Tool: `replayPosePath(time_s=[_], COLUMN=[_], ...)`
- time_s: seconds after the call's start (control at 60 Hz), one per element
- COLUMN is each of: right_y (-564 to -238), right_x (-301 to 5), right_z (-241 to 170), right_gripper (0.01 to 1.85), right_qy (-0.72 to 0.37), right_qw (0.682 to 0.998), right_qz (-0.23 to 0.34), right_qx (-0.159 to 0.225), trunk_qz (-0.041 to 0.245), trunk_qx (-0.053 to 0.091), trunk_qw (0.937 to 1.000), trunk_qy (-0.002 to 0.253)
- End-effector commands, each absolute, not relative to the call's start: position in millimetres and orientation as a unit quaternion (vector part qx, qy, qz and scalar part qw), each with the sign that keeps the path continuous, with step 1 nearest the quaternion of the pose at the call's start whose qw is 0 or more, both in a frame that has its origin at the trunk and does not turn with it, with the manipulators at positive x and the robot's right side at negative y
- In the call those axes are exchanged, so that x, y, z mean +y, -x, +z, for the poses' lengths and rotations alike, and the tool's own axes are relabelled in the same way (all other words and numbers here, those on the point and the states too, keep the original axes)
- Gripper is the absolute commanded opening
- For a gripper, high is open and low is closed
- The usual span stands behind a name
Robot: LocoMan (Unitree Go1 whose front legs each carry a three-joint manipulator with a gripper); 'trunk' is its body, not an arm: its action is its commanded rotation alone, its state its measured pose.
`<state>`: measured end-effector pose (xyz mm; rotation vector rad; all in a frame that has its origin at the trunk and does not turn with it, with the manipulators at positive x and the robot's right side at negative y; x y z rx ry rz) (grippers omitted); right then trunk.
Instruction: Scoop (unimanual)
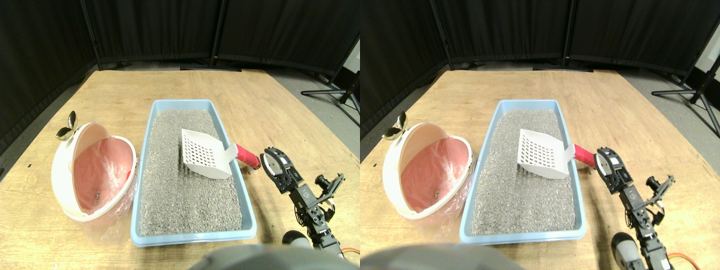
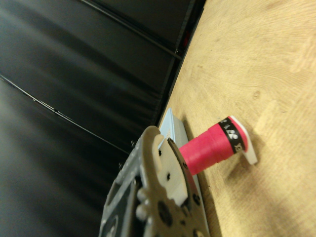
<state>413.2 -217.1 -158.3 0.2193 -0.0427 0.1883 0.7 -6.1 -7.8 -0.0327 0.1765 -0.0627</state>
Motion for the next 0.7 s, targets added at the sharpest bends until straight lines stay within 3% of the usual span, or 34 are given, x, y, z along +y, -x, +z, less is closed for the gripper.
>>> replayPosePath(time_s=[0.017,0.317,0.433,0.7], right_y=[-407,-382,-375,-367], right_x=[-216,-219,-215,-205], right_z=[-151,-162,-167,-173], right_gripper=[0.05,0.05,0.05,0.05], right_qy=[-0.092,-0.081,-0.08,-0.081], right_qw=[0.99,0.993,0.994,0.994], right_qz=[0.092,0.081,0.075,0.076], right_qx=[-0.048,-0.035,-0.009,-0.005], trunk_qz=[-0.038,-0.04,-0.037,-0.031], trunk_qx=[0.082,0.089,0.091,0.092], trunk_qw=[0.9955,0.9948,0.9946,0.9946], trunk_qy=[0.027,0.03,0.032,0.037])
